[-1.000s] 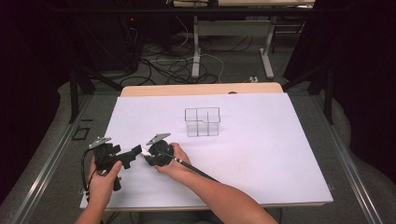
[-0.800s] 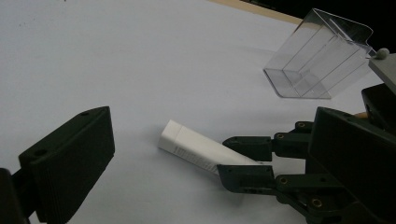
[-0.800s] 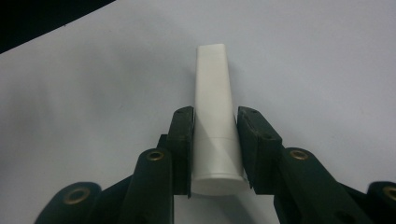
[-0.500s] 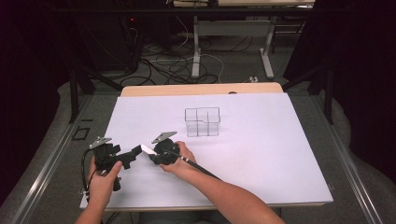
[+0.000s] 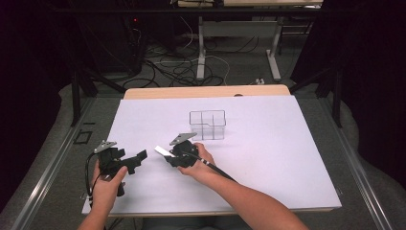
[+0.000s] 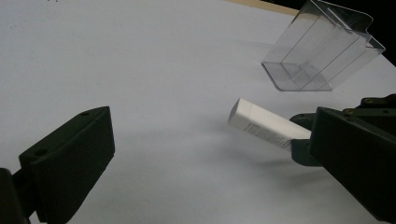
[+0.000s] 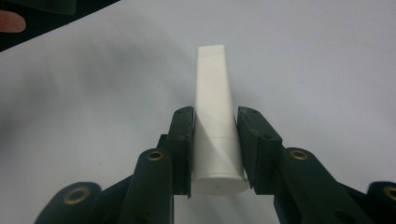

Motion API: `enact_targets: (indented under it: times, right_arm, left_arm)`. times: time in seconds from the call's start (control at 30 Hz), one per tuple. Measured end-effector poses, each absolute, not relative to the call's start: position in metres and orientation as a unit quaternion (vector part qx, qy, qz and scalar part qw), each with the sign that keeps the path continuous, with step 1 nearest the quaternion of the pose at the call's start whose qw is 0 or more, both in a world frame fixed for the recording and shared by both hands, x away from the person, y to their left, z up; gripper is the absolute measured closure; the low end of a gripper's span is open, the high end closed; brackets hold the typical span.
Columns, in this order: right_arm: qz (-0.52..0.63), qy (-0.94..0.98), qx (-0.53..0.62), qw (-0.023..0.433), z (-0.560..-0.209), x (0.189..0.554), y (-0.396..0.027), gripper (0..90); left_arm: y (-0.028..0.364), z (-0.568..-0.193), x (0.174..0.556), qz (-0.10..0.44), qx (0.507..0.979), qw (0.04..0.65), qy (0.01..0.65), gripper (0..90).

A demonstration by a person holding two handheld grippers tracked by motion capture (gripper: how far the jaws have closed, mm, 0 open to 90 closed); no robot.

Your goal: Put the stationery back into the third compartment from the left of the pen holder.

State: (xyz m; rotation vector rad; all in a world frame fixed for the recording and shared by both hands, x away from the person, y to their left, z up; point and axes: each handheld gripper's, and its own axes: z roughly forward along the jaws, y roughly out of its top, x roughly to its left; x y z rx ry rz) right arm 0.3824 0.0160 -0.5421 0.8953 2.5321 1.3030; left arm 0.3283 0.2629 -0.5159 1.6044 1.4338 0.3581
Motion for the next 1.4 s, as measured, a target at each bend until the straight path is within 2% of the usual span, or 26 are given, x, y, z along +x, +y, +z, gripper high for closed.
enact_targets:
  times: [0.47,0.73,0.87,1.17,1.4]
  right_arm:
    - [0.445,0.838,0.307,0.074,-0.533,0.372,-0.041,66.8]
    - [0.441,0.845,0.281,0.107,-0.529,0.367,-0.073,66.8]
    - [0.428,0.858,0.244,0.145,-0.523,0.362,-0.087,66.8]
    - [0.361,0.886,0.113,0.268,-0.513,0.342,-0.108,66.8]
    - [0.314,0.888,0.017,0.336,-0.505,0.336,-0.116,66.8]
  left_arm:
    - [0.253,-0.516,0.327,0.149,0.673,0.456,0.563,0.6]
    - [0.247,-0.516,0.326,0.135,0.680,0.459,0.555,0.6]
    - [0.242,-0.514,0.325,0.134,0.694,0.459,0.539,0.5]
    - [0.229,-0.509,0.322,0.142,0.740,0.444,0.485,0.6]
    - [0.217,-0.504,0.323,0.140,0.761,0.442,0.453,5.5]
